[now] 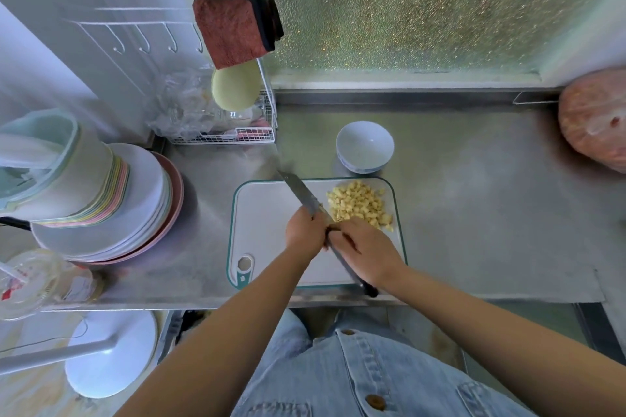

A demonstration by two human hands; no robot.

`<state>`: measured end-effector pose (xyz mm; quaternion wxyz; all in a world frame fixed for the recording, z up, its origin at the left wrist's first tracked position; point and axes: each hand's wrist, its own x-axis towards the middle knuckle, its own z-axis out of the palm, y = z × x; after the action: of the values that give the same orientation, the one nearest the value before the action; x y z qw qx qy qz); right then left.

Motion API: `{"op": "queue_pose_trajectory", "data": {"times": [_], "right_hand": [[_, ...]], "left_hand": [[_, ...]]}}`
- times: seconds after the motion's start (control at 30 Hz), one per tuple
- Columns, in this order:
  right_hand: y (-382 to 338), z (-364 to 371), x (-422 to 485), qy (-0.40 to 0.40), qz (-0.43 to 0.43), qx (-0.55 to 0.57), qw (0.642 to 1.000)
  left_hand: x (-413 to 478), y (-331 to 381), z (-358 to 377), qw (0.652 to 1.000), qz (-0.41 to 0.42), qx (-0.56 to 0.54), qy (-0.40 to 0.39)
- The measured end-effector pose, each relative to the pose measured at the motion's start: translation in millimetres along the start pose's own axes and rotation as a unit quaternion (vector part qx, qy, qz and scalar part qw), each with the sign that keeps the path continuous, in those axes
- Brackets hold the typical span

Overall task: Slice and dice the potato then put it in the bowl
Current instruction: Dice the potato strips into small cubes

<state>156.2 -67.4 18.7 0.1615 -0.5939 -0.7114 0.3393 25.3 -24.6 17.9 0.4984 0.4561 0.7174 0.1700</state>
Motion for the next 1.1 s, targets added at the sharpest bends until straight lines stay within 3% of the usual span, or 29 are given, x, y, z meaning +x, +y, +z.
{"op": "queue_pose_trajectory", "data": {"times": [0.1, 0.2, 0.33, 0.4, 0.57, 0.7, 0.83, 0.93, 1.03, 1.1], "right_hand": [[19.9, -0.8, 4.9, 0.018, -0.015, 0.088, 0.996], [23.1, 8.8, 9.4, -0.015, -0.045, 0.014, 0.999], [30.0, 14.1, 20.7, -0.008, 0.049, 0.011, 0.999], [33.2, 11.6, 23.4, -0.001, 0.065, -0.001, 0.998], [17.7, 12.4, 25.7, -0.028, 0.003, -0.020, 0.999], [23.2, 10.9, 32.7, -0.033, 0.107, -0.034, 0.993], [17.2, 10.3, 33.2, -0.036, 0.049, -0.049, 0.997], [18.9, 7.9, 37.8, -0.017, 0.109, -0.048, 0.993], [15.1, 6.7, 36.8, -0.026, 0.076, -0.061, 0.995], [12.1, 3.6, 35.8, -0.038, 0.111, -0.059, 0.991]], "left_hand": [[3.2, -2.4, -3.9, 0.997, -0.017, -0.077, -0.025], [2.6, 0.7, -5.8, 0.989, -0.033, -0.141, -0.040], [-2.1, 2.3, -10.1, 0.976, -0.059, -0.208, -0.026], [-1.7, -0.9, -12.4, 0.976, -0.063, -0.207, -0.026], [-1.5, -2.8, -14.6, 0.982, -0.044, -0.182, -0.035], [-5.0, -0.6, -17.7, 0.985, -0.042, -0.161, -0.040], [-6.6, -2.4, -17.3, 0.989, -0.021, -0.137, -0.052], [-6.9, -1.6, -17.0, 0.993, -0.009, -0.109, -0.050], [-6.6, -1.3, -19.0, 0.994, -0.004, -0.098, -0.045], [-6.2, -1.8, -19.0, 0.994, -0.010, -0.097, -0.039]]}}
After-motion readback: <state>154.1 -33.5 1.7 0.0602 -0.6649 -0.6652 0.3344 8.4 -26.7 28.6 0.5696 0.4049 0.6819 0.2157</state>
